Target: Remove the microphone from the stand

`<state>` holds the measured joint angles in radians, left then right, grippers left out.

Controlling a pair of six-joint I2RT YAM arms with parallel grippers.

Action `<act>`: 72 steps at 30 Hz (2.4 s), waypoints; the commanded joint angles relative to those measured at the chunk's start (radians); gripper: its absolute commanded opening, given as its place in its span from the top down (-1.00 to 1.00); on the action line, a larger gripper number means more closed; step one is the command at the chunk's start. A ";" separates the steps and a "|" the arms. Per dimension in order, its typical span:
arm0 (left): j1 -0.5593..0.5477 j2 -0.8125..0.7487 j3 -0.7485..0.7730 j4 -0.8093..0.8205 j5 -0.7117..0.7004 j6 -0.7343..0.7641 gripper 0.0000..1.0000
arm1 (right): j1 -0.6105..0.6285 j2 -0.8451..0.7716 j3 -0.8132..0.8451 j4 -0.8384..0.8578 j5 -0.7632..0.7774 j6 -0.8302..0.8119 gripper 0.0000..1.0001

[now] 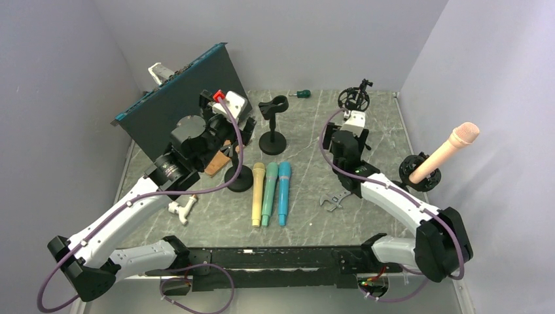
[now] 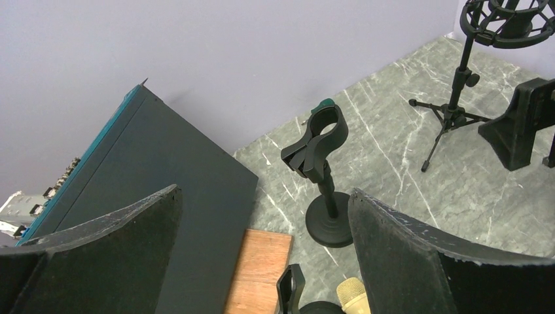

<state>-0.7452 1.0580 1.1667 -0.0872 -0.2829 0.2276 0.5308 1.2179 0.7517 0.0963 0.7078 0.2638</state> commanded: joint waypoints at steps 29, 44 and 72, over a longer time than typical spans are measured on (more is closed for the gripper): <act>-0.012 -0.028 0.006 0.039 0.042 -0.010 -0.99 | -0.324 0.101 -0.041 0.393 -0.559 -0.154 -0.52; -0.015 -0.013 0.019 0.023 0.063 -0.034 -0.98 | -0.311 -0.101 0.172 -0.151 -0.390 -0.013 -0.72; -0.028 0.008 0.019 0.021 0.051 -0.020 -0.98 | -0.314 0.218 0.654 -0.379 -0.427 -0.172 -1.00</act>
<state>-0.7673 1.0794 1.1652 -0.0879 -0.2333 0.2153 0.2180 1.4223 1.3396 -0.2977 0.3073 0.1444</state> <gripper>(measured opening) 0.992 0.997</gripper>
